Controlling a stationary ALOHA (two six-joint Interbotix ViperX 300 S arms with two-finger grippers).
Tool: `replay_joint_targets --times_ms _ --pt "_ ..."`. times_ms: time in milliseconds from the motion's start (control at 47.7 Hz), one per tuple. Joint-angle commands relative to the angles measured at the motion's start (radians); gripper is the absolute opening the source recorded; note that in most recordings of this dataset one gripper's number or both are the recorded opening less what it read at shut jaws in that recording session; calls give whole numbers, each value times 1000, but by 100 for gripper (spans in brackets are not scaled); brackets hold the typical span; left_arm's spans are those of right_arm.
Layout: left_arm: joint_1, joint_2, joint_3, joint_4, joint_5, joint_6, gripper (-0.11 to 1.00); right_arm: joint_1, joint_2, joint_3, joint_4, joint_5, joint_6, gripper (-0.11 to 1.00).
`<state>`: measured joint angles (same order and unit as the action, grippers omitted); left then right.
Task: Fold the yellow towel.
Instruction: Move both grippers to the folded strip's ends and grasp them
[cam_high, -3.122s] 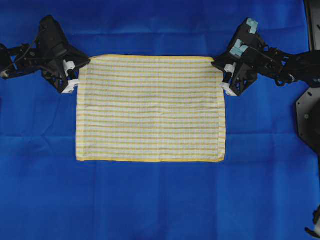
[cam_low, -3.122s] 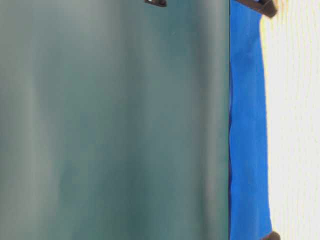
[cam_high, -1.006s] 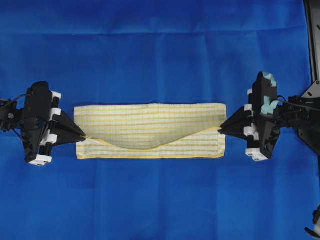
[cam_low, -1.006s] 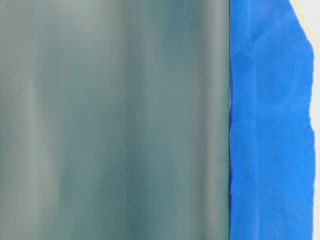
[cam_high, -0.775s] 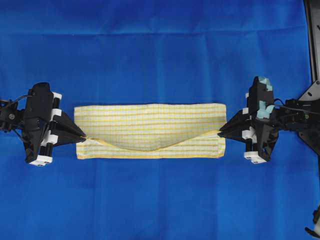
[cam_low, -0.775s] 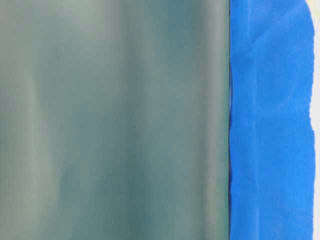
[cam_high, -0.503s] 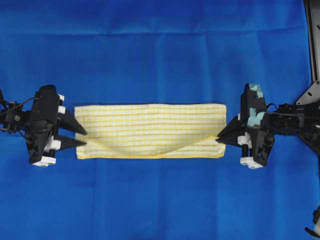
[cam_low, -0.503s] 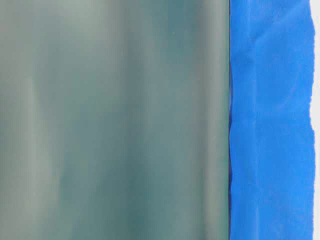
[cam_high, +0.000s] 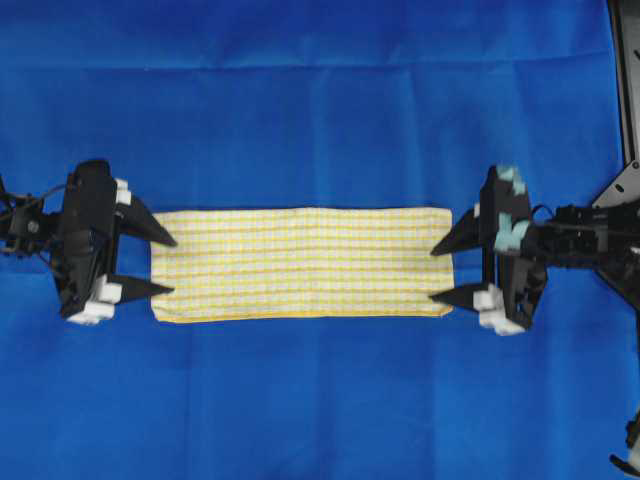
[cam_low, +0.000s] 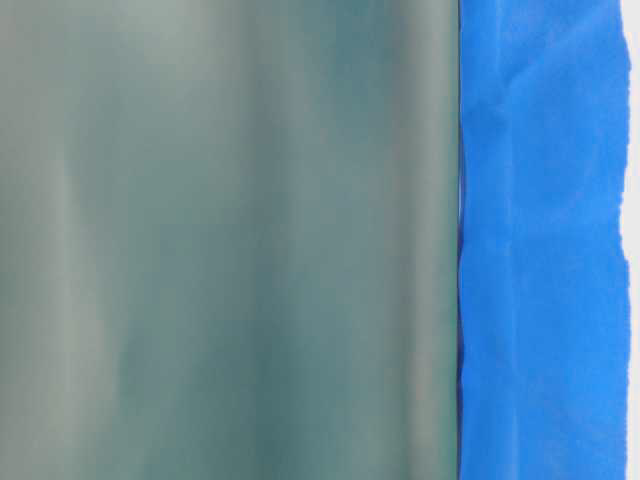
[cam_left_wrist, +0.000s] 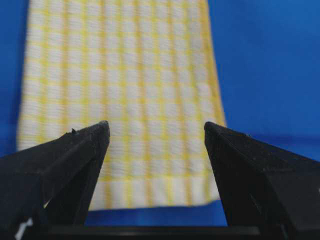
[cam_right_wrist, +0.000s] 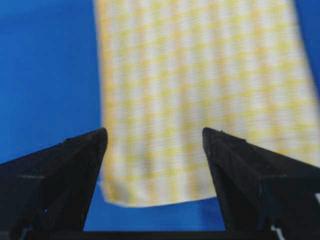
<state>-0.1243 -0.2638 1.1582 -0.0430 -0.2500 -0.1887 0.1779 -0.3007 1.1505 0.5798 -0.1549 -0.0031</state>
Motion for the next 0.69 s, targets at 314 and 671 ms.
replay_joint_targets --times_ms 314,671 --pt "178 -14 -17 2 -2 147 69 -255 -31 -3 -26 15 -104 76" --pt "189 54 -12 2 -2 150 69 -278 43 -6 -26 14 -114 76"
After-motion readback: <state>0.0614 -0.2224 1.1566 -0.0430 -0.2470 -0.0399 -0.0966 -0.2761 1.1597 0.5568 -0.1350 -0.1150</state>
